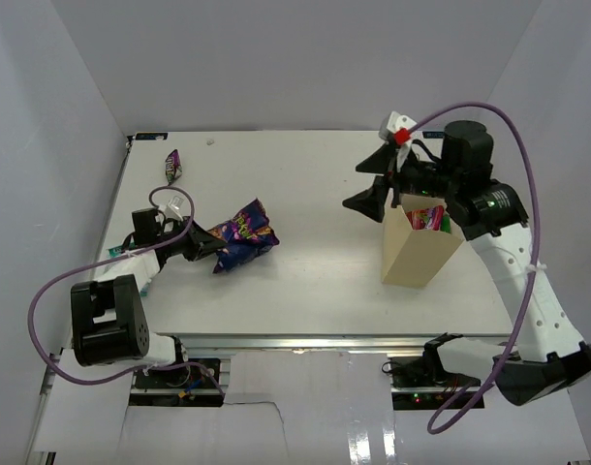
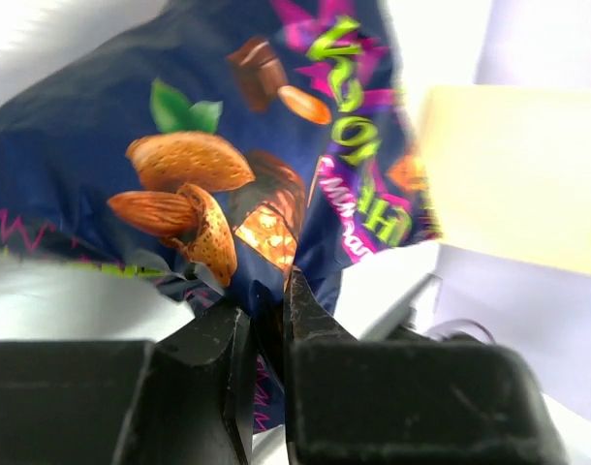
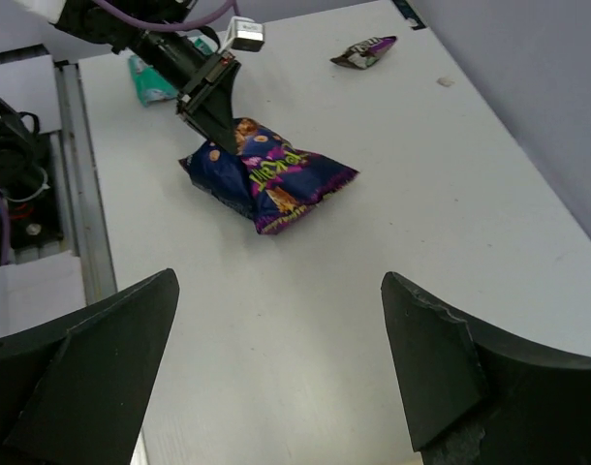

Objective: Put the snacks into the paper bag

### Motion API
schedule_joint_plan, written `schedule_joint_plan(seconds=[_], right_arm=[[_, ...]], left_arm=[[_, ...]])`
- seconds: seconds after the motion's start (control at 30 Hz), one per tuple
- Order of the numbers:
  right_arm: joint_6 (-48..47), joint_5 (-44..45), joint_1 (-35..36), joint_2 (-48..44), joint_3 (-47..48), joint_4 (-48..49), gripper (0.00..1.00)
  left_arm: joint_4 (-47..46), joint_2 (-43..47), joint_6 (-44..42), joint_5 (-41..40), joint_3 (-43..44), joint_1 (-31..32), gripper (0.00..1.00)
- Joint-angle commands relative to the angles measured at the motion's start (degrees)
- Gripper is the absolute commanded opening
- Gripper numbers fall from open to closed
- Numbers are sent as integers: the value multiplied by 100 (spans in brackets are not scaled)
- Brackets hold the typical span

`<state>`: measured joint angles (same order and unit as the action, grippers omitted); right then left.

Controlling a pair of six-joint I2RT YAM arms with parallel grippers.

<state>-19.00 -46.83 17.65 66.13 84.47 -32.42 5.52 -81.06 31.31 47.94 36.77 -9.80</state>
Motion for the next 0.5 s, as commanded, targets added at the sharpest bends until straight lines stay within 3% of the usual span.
schedule_joint_plan(seconds=[0.0,0.17,0.23,0.33,0.47], right_arm=[[842,691,685,426,447,385,90],[2873,1868,1416,1409,571,992,91],[3409,2665,1748,1639,562,1133,96],[3744,3143,2013,2044,589,1151,98],[4141,3460,2146,2404,518,1151,95]], left_arm=[[-1253,608,918,1454,-30,101,8],[-1369,933,1166,1525,162,548,8],[-1378,1030,1280,1499,277,646,8],[-1396,1118,1421,1464,479,813,8],[-1457,1232,1562,1446,655,884,8]])
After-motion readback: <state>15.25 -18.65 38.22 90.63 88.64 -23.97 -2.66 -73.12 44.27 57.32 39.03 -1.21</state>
